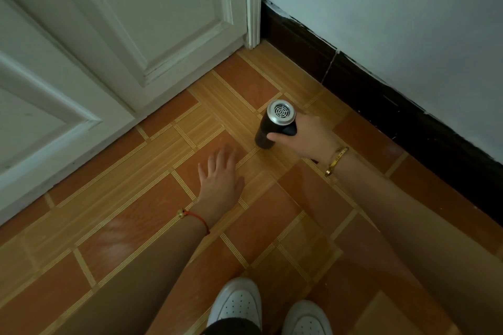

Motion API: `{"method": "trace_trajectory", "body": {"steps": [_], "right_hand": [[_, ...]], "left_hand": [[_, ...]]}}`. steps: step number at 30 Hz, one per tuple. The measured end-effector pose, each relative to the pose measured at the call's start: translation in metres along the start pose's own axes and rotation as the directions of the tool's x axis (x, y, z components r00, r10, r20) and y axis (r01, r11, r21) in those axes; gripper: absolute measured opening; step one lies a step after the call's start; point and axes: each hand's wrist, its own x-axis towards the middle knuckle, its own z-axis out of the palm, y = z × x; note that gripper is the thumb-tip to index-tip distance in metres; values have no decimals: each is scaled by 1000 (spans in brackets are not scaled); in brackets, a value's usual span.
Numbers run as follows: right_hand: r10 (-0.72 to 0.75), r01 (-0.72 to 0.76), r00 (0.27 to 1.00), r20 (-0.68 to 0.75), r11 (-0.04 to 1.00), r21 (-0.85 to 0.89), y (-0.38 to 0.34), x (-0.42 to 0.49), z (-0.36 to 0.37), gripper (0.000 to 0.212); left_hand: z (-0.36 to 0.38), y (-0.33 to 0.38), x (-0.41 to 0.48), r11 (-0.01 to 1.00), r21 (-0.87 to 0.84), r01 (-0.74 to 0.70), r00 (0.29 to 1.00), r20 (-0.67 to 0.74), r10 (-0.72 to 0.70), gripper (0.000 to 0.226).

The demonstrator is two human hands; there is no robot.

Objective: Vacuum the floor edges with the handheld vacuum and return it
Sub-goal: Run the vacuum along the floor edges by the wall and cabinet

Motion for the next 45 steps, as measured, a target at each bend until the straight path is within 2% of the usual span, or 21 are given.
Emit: {"method": "trace_trajectory", "body": {"steps": [1,3,6,9,11,18,21,28,33,36,41,45], "right_hand": [[9,-9,1000,27,1000,12,1,-4,0,46],[30,-32,999,27,996,82,3,-13,0,49],[73,-59,993,-89,987,151,14,-31,-2,63],[126,-108,962,-241,990,87,32,-54,-9,64],[143,-136,948,-285,990,44,46,-70,-15,64],[216,-199,939,-268,976,91,90,-126,-26,69],[296,-272,915,-274,954,123,109,-148,-31,69],[506,-440,782,-363,862,253,156,-210,-50,69],[619,-481,615,-489,786,389,179,-240,-72,61],[681,-521,542,-493,732,439,190,-254,-81,61],[714,-564,539,-448,700,438,200,-269,-78,60],[714,-567,566,-412,700,433,204,-269,-77,58]], "left_hand": [[0,2,1,1000,1,-11,1000,1,11,72],[-1,7,4,999,15,-36,999,-3,36,70],[-6,16,10,998,21,-64,998,-17,64,70],[-9,33,16,992,33,-121,992,-13,122,73],[-7,49,18,985,35,-168,986,-9,169,73],[15,117,16,935,57,-349,936,66,345,73],[25,144,11,914,42,-404,912,93,399,74],[49,199,-9,813,43,-581,806,170,567,78],[63,233,-21,764,41,-644,751,228,620,80],[71,250,-30,736,34,-676,716,264,646,80],[79,264,-36,679,48,-732,661,290,692,80],[83,265,-31,678,49,-733,659,297,691,79]]}}
